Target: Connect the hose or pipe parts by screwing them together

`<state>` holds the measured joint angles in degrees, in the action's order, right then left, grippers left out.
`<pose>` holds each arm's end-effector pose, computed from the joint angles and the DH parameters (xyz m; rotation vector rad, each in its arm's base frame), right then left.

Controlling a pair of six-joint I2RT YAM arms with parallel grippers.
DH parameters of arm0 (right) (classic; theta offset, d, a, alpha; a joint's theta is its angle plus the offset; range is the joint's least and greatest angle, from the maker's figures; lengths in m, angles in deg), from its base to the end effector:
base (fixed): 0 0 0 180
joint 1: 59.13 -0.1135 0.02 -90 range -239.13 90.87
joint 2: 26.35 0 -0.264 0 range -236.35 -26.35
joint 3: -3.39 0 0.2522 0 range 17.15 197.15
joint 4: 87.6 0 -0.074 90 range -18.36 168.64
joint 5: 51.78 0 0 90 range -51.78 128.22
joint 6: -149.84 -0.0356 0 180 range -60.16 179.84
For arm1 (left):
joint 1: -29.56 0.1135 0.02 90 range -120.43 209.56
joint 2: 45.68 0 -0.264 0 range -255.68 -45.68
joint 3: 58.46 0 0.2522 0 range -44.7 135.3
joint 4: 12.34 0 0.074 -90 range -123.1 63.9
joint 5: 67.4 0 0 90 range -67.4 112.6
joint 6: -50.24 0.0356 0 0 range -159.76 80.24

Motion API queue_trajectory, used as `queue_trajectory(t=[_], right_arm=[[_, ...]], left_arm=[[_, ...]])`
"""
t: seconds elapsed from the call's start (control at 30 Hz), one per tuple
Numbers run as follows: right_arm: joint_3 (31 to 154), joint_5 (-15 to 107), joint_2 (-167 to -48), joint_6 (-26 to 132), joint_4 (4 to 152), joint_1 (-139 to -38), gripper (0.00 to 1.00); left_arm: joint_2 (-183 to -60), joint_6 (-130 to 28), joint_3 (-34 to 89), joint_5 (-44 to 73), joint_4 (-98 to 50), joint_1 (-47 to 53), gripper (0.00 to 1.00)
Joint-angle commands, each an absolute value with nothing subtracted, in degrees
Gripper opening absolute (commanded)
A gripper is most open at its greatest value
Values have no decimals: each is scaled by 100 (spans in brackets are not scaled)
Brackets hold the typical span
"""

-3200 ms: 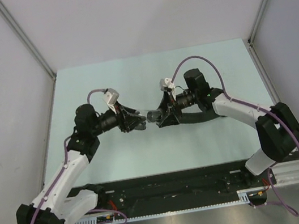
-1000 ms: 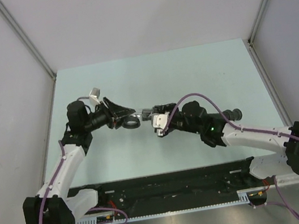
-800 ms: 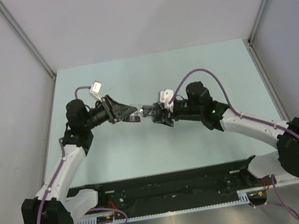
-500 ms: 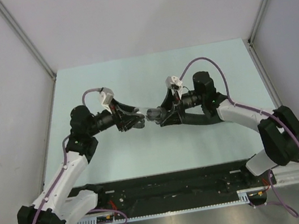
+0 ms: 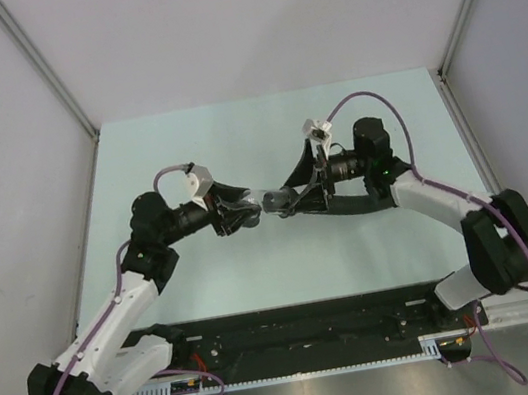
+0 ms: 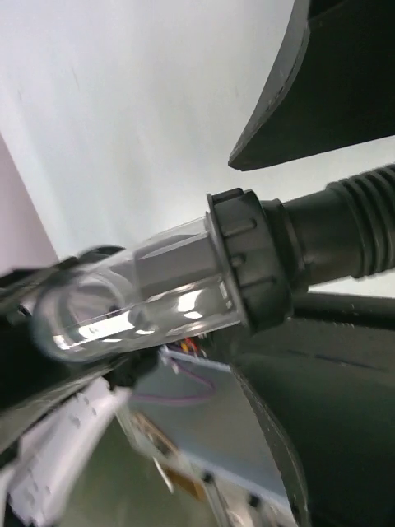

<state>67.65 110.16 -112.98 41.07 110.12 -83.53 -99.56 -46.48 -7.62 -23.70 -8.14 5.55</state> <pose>0.2797 0.1640 0.2742 -1.1051 1.4879 1.5620 0.1857 -0.1109 0.3154 0.8822 1.4000 -1.0354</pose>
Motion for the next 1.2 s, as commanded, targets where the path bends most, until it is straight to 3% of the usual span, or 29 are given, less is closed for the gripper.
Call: queue_trajectory(t=[0.0,0.2,0.4,0.63,1.17], right_arm=[[7129,9133,-10169,6206,9000,-8574,100],[7120,7744,-9658,7133,8199,-8865,100],[6839,5618,-9183,8796,8214,-10051,100],[6664,5115,-8700,9243,8400,-10746,100],[6426,3418,-9085,10334,8496,-11458,100]], left_arm=[[-9972,-4904,-779,-1897,-887,513,0],[-10210,-6423,-532,-1838,-878,531,0],[-10421,-8253,-172,-2001,-1062,838,1],[-10281,-8660,214,-1475,-2203,970,0],[-10456,-10171,338,-2116,-2258,1155,0]])
